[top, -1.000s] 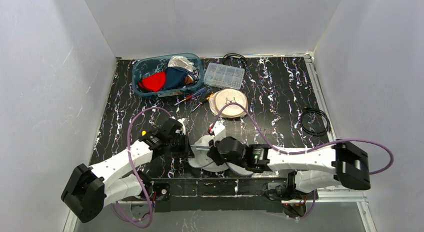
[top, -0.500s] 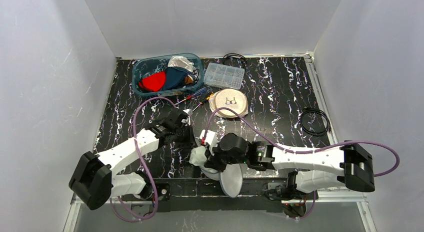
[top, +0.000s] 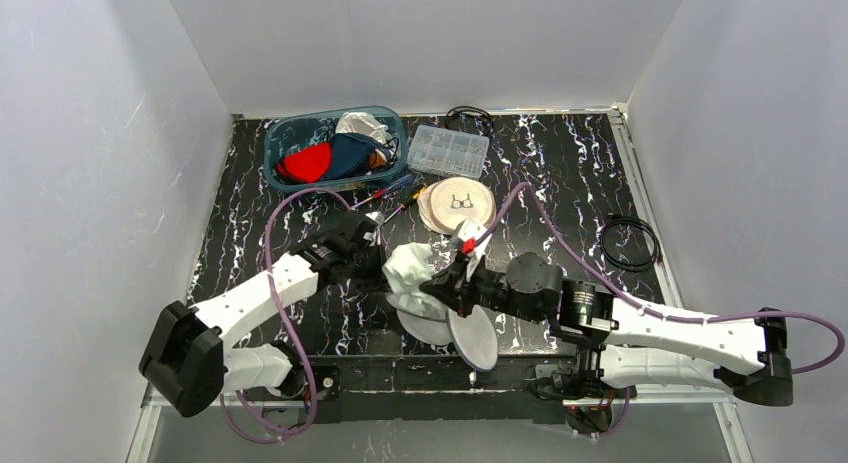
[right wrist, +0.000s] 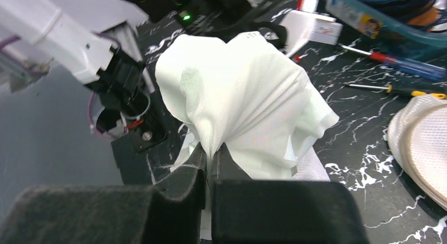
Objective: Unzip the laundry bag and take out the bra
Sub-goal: Pick up the bra from the laundry bag.
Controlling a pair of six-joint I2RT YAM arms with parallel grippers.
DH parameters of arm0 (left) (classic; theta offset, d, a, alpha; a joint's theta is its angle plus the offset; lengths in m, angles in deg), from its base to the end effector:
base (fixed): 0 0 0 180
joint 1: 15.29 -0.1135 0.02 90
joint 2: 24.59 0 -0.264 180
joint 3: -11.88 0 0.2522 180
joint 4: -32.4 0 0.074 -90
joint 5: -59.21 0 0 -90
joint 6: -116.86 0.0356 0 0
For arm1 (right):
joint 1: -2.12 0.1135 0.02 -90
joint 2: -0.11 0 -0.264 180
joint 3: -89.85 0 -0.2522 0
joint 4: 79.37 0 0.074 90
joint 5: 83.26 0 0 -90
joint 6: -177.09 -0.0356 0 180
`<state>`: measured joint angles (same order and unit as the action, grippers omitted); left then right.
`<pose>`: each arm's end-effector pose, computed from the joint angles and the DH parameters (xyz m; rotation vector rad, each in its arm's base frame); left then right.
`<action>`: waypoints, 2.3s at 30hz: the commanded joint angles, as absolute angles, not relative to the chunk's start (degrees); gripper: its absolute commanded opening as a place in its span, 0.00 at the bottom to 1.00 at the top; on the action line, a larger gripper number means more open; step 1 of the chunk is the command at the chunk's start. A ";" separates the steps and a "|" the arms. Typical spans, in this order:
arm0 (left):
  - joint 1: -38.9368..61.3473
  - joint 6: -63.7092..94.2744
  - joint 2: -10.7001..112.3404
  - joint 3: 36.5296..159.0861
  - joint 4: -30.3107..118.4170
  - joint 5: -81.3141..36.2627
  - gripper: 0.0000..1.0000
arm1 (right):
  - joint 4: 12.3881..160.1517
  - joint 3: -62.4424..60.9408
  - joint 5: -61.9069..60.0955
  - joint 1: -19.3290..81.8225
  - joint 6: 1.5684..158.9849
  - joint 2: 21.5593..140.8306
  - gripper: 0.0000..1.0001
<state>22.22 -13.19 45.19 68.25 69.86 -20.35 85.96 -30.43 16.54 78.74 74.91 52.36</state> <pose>0.1887 -0.1530 0.2182 0.0269 2.6155 -0.7681 0.0560 0.2094 0.3414 -0.8424 1.5911 0.9974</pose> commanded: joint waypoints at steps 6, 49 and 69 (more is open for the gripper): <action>22.15 -13.97 36.41 74.08 76.03 -20.85 0.53 | 90.48 -33.52 25.89 78.62 72.35 48.47 0.01; 22.78 -27.51 29.87 78.14 60.66 -5.20 0.27 | 84.42 -23.19 33.07 78.63 66.73 60.06 0.01; 18.60 3.45 28.53 98.82 72.12 3.20 0.00 | 72.82 -17.79 20.32 78.65 72.52 45.35 0.99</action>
<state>19.95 -9.78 29.35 93.25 66.36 -2.23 73.06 -20.18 26.24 78.63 68.59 50.02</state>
